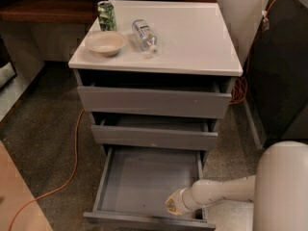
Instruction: Place blue plastic bottle into bottom drawer
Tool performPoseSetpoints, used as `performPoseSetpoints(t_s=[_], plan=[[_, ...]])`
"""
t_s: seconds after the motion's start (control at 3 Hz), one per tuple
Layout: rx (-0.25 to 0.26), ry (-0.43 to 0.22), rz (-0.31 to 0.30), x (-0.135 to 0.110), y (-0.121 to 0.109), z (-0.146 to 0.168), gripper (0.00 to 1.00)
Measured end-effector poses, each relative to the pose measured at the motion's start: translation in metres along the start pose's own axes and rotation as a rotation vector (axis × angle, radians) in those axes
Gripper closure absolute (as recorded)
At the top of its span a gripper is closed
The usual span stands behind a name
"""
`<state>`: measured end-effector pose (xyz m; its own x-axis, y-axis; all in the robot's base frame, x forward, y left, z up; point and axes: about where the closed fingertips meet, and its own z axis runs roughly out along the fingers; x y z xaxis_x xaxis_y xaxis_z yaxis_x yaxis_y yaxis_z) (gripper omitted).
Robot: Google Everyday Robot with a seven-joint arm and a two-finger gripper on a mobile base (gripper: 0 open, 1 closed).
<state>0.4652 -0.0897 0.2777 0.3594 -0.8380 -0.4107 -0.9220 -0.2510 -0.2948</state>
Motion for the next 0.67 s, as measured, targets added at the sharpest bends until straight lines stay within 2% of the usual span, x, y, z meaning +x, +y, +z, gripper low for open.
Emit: performPoseSetpoints(t_s=[0.33,0.67], plan=[[-0.016,0.003,-0.061,-0.025,-0.002,-0.041,0.22],[-0.044,0.056,-0.153,-0.059,-0.009,-0.099,0.00]])
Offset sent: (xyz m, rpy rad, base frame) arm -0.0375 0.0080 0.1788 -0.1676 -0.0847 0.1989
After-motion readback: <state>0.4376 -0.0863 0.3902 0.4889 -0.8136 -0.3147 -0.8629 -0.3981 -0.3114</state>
